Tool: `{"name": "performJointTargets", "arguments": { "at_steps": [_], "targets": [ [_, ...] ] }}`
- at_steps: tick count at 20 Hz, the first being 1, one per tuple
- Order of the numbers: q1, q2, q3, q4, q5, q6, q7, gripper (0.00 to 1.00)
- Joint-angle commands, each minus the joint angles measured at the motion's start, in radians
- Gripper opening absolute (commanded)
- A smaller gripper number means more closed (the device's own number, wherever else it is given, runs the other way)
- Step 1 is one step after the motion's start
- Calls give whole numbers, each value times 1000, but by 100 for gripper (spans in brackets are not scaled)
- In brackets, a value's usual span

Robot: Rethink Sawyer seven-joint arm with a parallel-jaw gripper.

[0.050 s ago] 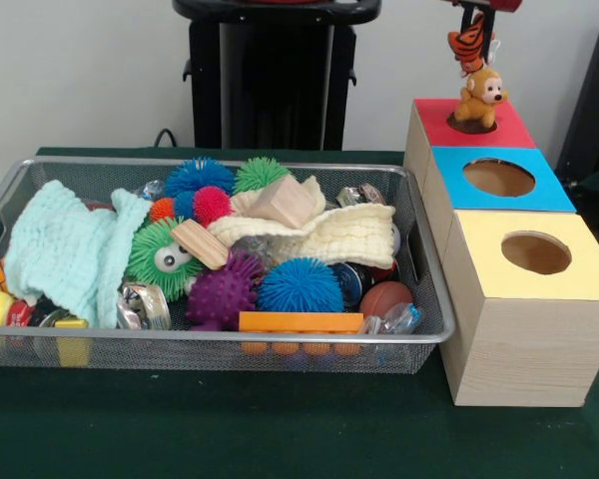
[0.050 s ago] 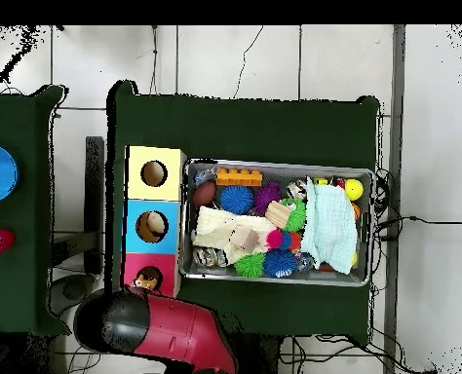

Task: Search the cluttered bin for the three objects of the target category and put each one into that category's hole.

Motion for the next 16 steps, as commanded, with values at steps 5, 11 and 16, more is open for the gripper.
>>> {"name": "performJointTargets", "arguments": {
  "at_steps": [5,11,16],
  "targets": [
    [-35,23,94,18,57,-46,136,0],
    [-57,46,114,16,55,-76,115,0],
    [-77,65,135,24,52,-123,106,0]
  ]
}}
